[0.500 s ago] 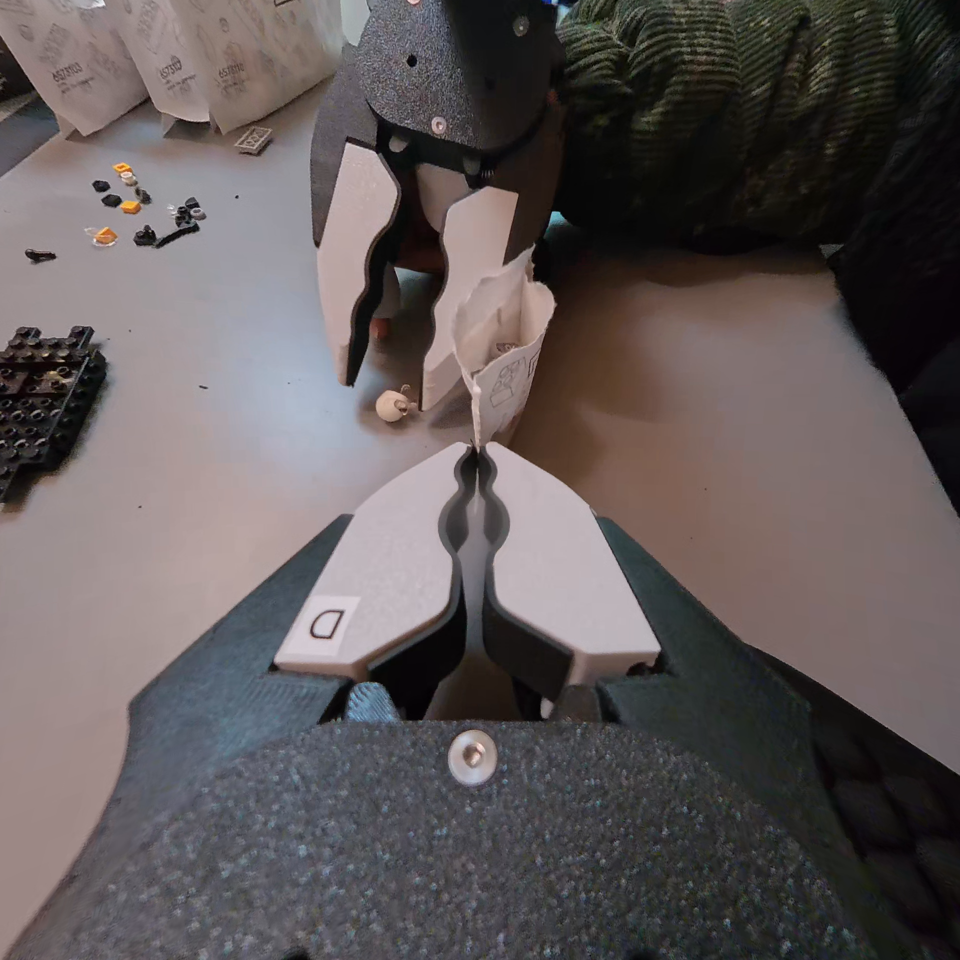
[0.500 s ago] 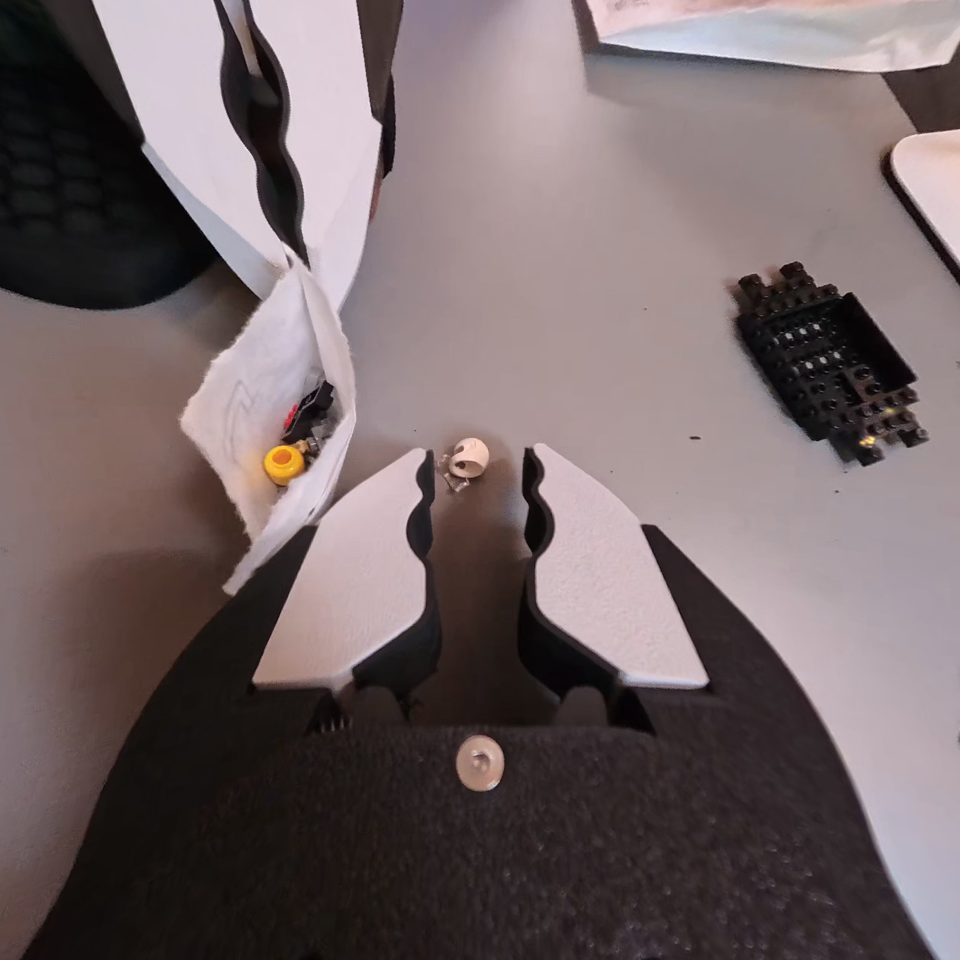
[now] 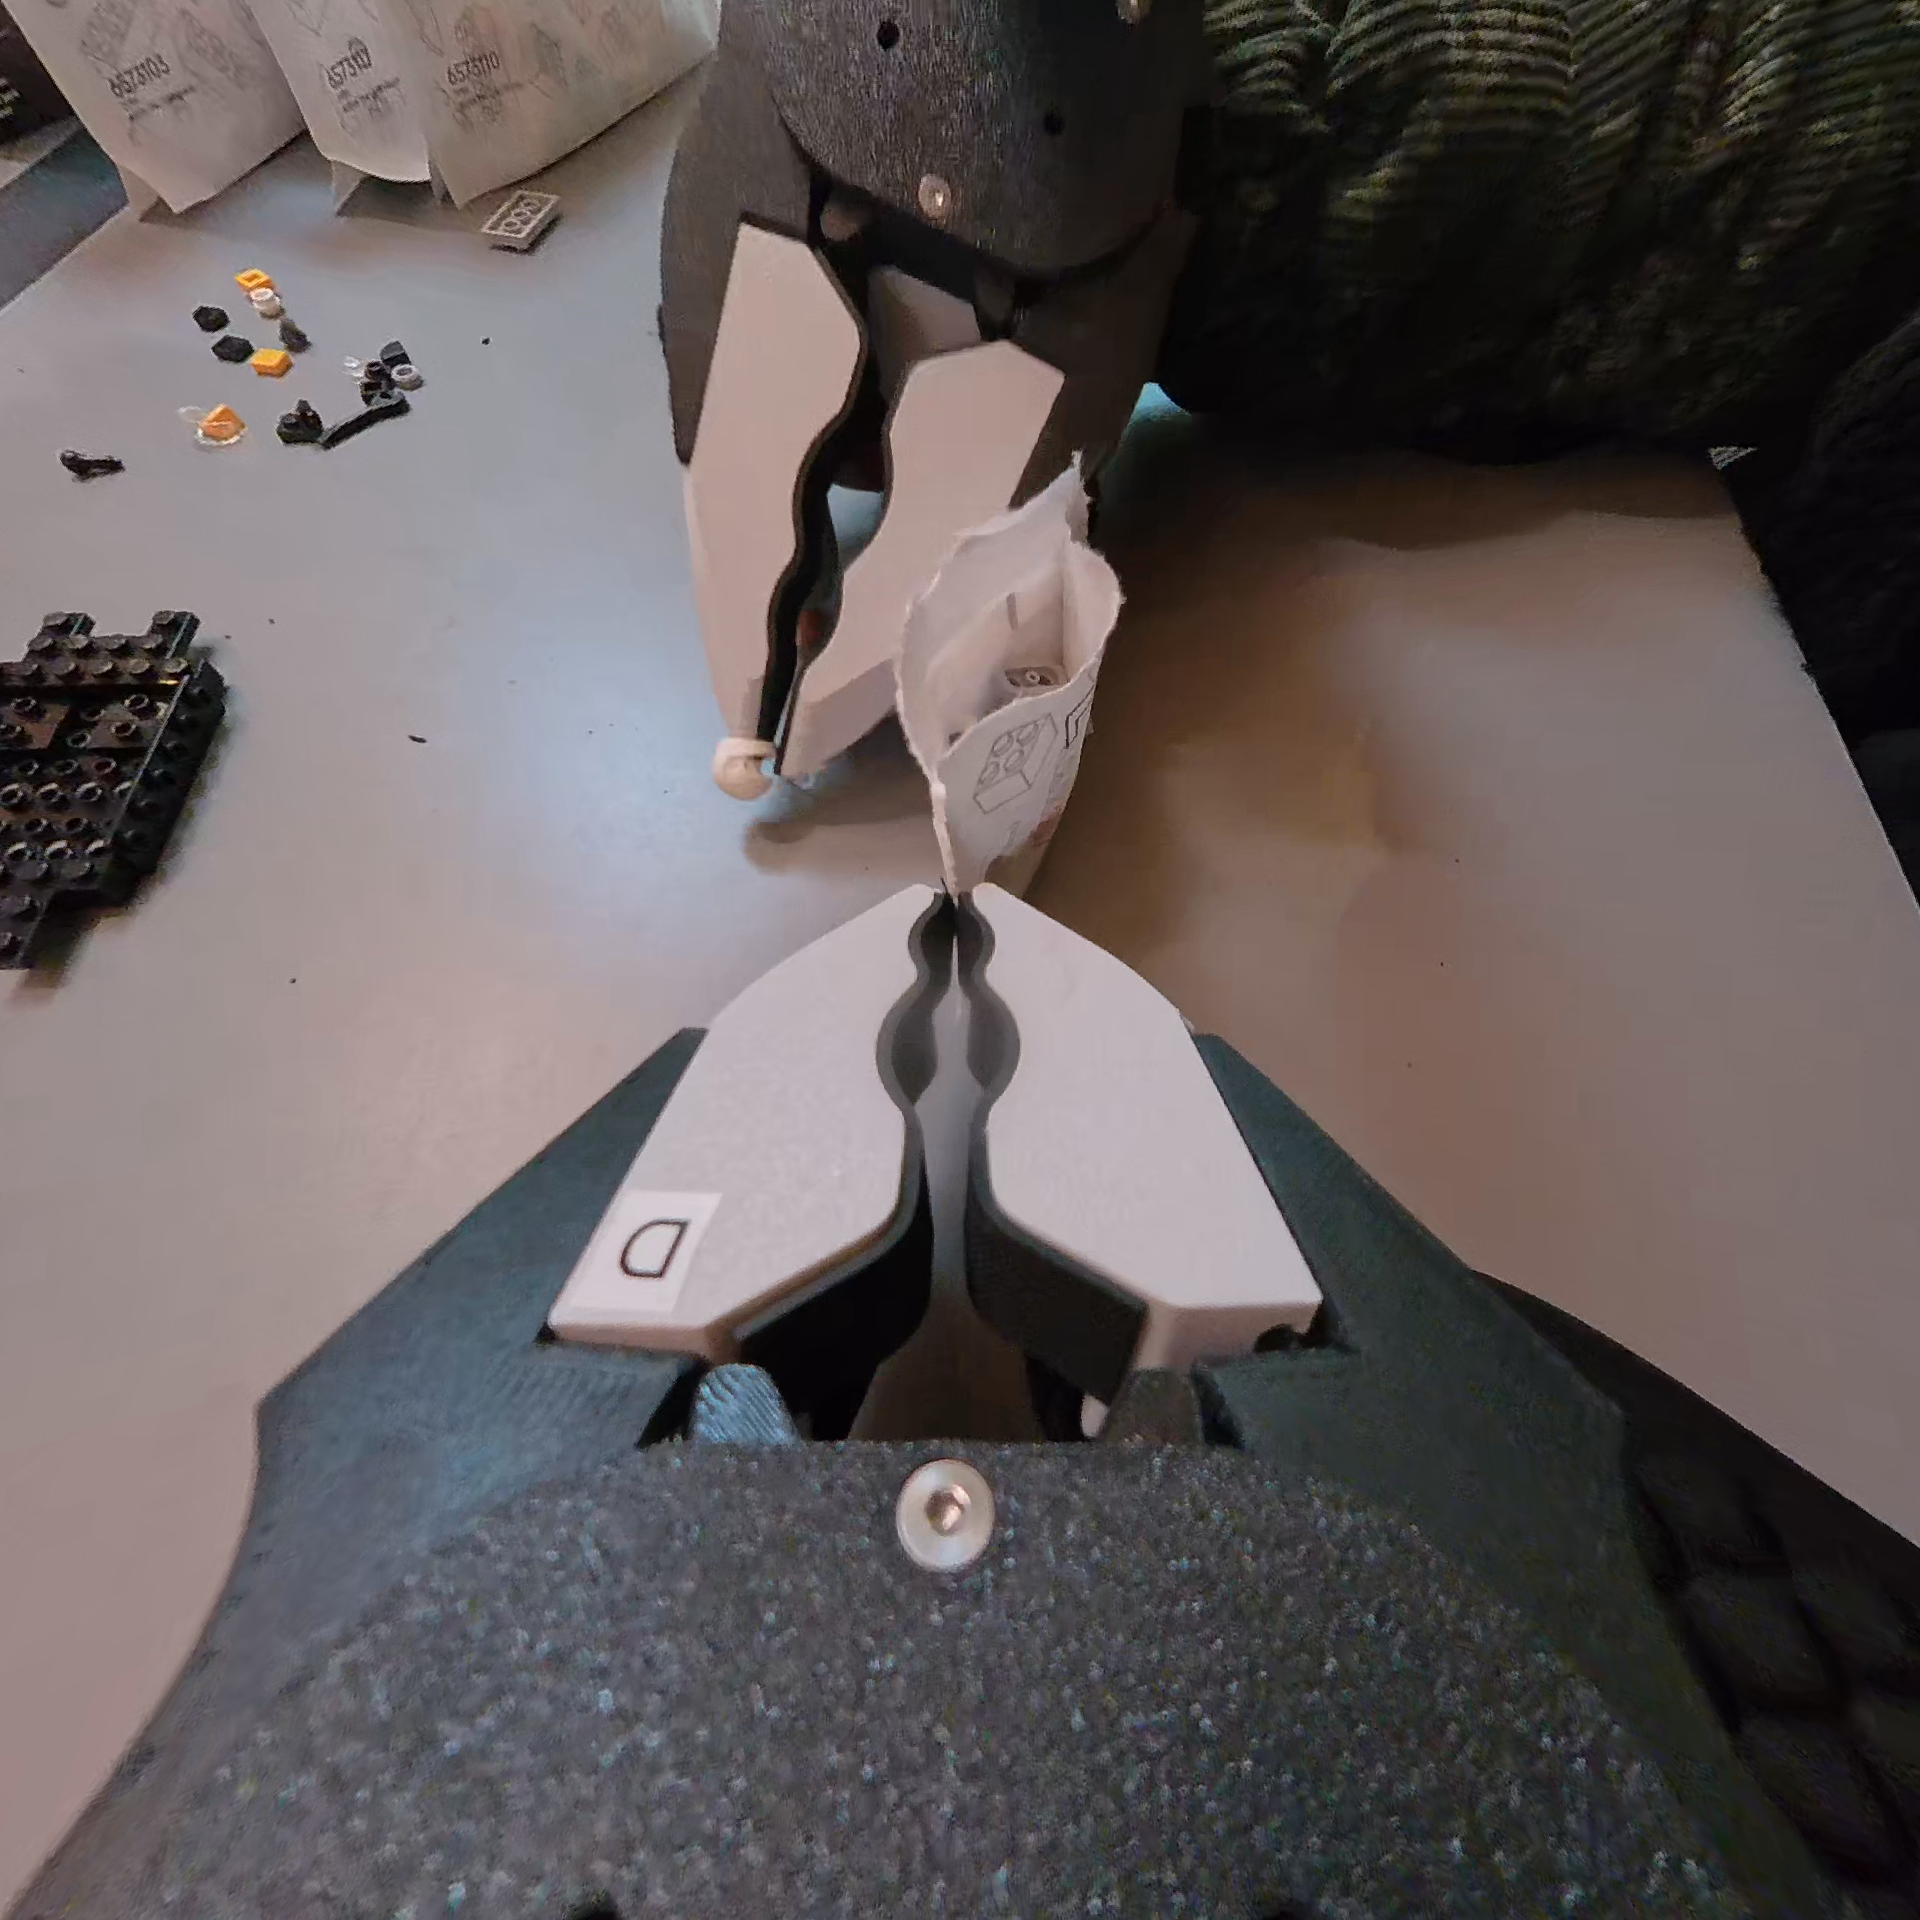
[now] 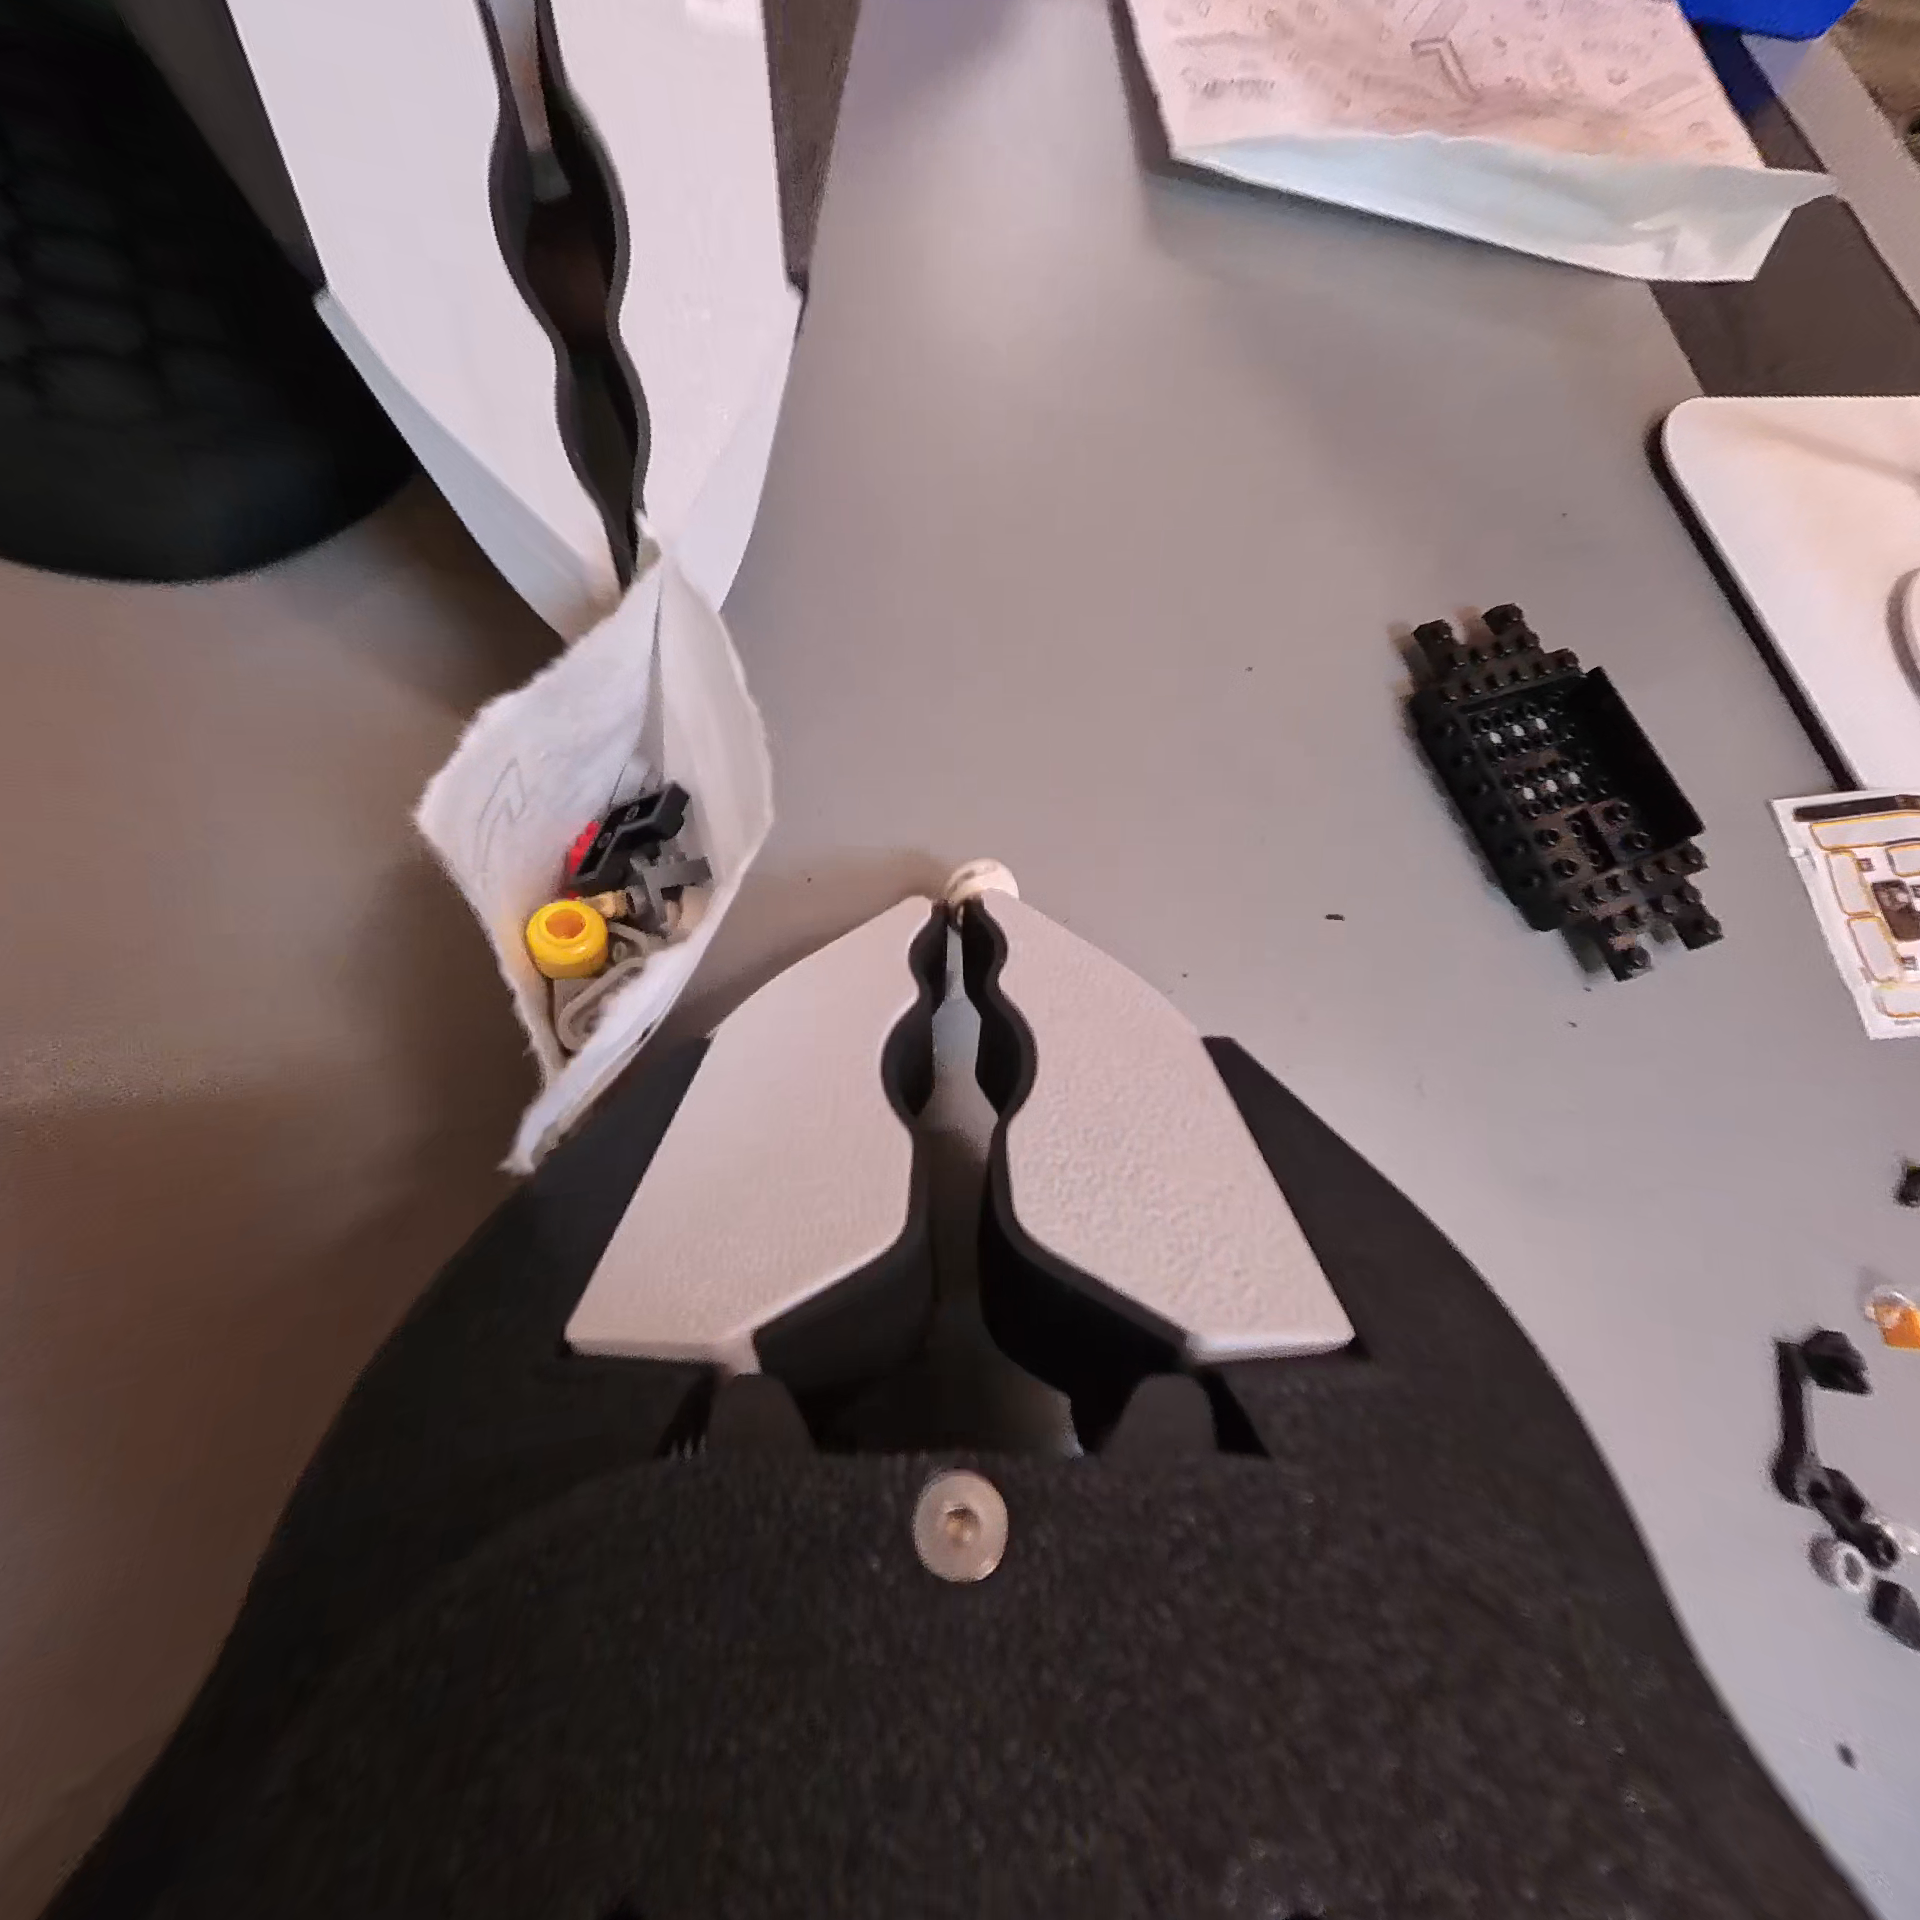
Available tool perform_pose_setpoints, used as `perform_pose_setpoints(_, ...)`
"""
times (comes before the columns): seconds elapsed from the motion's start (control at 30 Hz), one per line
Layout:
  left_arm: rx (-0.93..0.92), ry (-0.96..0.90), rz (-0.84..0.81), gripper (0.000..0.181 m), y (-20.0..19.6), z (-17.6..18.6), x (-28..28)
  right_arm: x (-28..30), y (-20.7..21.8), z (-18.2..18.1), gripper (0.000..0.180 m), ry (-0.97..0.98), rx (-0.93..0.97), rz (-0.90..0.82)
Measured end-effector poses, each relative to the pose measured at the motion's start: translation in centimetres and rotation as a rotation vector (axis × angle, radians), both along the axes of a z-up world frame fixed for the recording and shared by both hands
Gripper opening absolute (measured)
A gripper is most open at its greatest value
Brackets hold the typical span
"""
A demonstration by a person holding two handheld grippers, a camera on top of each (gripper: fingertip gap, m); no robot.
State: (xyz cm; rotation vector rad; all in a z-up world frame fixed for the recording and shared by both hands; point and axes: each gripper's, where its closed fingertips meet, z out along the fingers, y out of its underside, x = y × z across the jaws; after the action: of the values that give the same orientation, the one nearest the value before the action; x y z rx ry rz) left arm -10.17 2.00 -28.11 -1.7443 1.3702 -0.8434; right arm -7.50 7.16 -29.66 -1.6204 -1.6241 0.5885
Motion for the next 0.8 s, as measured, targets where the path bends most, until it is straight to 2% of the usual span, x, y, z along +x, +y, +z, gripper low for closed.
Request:
perform_pose_setpoints(0.13, -0.018, 0.005, 0.026, 0.000, 0.4, -0.1, -0.2, 0.1, 0.3, 3.7, 0.002, 0.207, -0.064, -0.008)
perform_pose_setpoints(0.23, -0.040, 0.013, 0.060, 0.000, 0.9, -0.3, -0.4, 0.4, -1.4, 7.6, 0.002, 0.363, -0.135, 0.089)
perform_pose_setpoints(0.3, -0.044, 0.022, 0.072, 0.000, 1.1, -0.4, -0.5, 0.6, -2.8, 9.0, 0.002, 0.381, -0.162, 0.155)
perform_pose_setpoints(0.57, 0.014, 0.046, 0.069, 0.000, 1.1, -0.4, -0.4, 0.0, -4.5, 4.9, 0.003, 0.125, -0.189, 0.199)
perform_pose_setpoints(0.73, 0.049, 0.060, 0.057, 0.000, 1.0, -0.4, -0.5, 0.0, -4.7, 5.7, 0.019, 0.141, -0.198, 0.201)
perform_pose_setpoints(0.8, 0.043, 0.056, 0.053, 0.000, 1.0, -0.4, -0.6, 0.2, -4.0, 6.3, 0.020, 0.172, -0.179, 0.175)
